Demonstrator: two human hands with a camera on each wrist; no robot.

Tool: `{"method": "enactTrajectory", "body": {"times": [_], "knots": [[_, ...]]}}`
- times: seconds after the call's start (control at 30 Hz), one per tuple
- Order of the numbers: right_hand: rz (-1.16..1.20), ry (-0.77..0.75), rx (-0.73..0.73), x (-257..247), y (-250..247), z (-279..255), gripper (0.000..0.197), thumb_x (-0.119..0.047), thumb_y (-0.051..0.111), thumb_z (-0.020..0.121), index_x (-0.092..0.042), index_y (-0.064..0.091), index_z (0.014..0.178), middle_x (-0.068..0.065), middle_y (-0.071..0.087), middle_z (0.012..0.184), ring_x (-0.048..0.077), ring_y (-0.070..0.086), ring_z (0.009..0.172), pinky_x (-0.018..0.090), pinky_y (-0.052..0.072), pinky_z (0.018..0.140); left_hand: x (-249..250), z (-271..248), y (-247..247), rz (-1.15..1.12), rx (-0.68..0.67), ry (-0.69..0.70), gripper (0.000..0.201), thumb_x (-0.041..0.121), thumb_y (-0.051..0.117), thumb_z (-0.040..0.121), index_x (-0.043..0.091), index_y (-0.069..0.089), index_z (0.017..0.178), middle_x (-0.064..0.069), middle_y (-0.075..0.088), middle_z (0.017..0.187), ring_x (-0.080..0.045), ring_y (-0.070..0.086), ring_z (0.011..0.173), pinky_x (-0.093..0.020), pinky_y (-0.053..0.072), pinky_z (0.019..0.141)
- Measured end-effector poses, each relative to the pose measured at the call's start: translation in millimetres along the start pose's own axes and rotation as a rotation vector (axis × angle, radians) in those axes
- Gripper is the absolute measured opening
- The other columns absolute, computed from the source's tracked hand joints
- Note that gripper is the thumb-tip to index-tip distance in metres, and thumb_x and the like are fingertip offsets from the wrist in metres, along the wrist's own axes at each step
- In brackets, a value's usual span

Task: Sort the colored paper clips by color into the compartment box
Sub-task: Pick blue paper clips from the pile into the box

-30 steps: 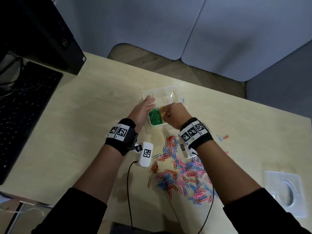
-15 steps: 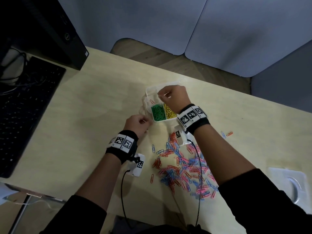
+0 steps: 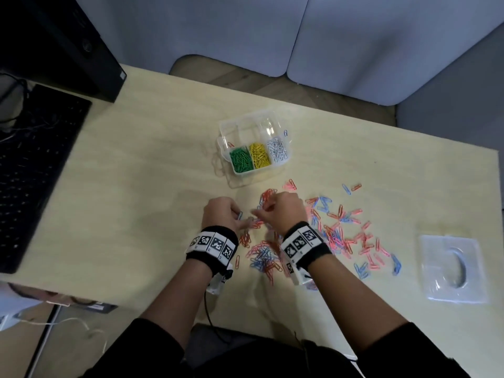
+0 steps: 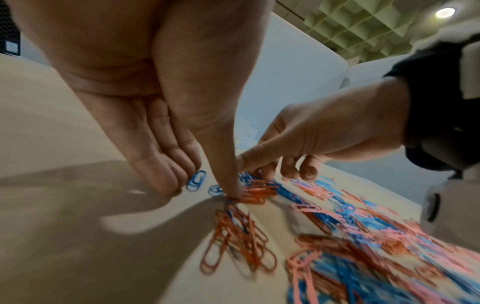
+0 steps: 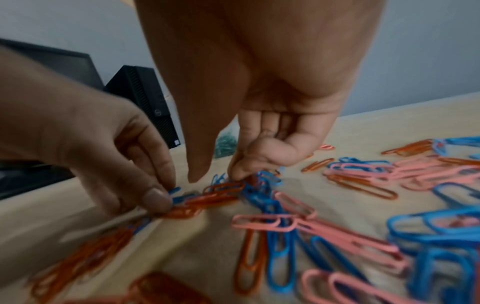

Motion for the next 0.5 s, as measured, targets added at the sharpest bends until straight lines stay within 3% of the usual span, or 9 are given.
{"method": "enactTrajectory", "body": {"times": [0.2, 0.33, 0.43, 0.5], "knots": [[-0.134, -0.014, 0.031, -12.4, 11.0, 0.2, 0.021, -0.038, 0.072, 0.081, -0.019, 0.075, 0.09, 0.008, 0.071, 0.087, 0.029, 0.068, 0.082, 0.035, 0.057, 0.071, 1.8, -14.5, 8.8, -0.002, 0.129, 0.089, 0.024, 0.028, 0.09, 0.065, 0.014, 0.078, 0.081, -0.001, 0.073, 0.071, -0.013, 0.068, 0.065, -0.026, 0.058, 0.069], [-0.166, -0.056, -0.001, -8.2, 12.2, -1.3, 0.017, -0.032, 0.068, 0.083, -0.018, 0.074, 0.09, 0.009, 0.072, 0.087, 0.03, 0.068, 0.083, 0.037, 0.058, 0.073, 4.4, -19.4, 11.1, 0.037, 0.131, 0.101, 0.011, 0.021, 0.082, 0.075, 0.017, 0.08, 0.085, -0.003, 0.075, 0.081, -0.019, 0.071, 0.076, -0.029, 0.058, 0.079], [-0.168, -0.112, -0.027, 0.4, 2.0, -0.5, 0.016, -0.023, 0.06, 0.086, -0.014, 0.073, 0.089, 0.01, 0.072, 0.09, 0.029, 0.068, 0.081, 0.039, 0.059, 0.074, 9.8, -23.1, 12.6, 0.095, 0.093, 0.103, 0.011, 0.02, 0.075, 0.082, 0.014, 0.079, 0.091, -0.01, 0.075, 0.09, -0.027, 0.07, 0.086, -0.031, 0.056, 0.084], [-0.087, -0.148, -0.056, 12.3, -7.5, 0.4, 0.015, -0.026, 0.062, 0.09, -0.014, 0.072, 0.089, 0.007, 0.073, 0.09, 0.024, 0.067, 0.08, 0.034, 0.057, 0.075, 9.5, -25.0, 13.9, 0.108, 0.067, 0.088, 0.015, 0.021, 0.072, 0.085, 0.011, 0.078, 0.095, -0.012, 0.074, 0.096, -0.03, 0.068, 0.09, -0.033, 0.054, 0.085]]}}
Point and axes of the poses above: each hand's wrist, its own z-axis towards the middle knuckle, its own y-axis out of the palm, x = y × z, the point moved 4 cm from there along z, towards the middle knuckle
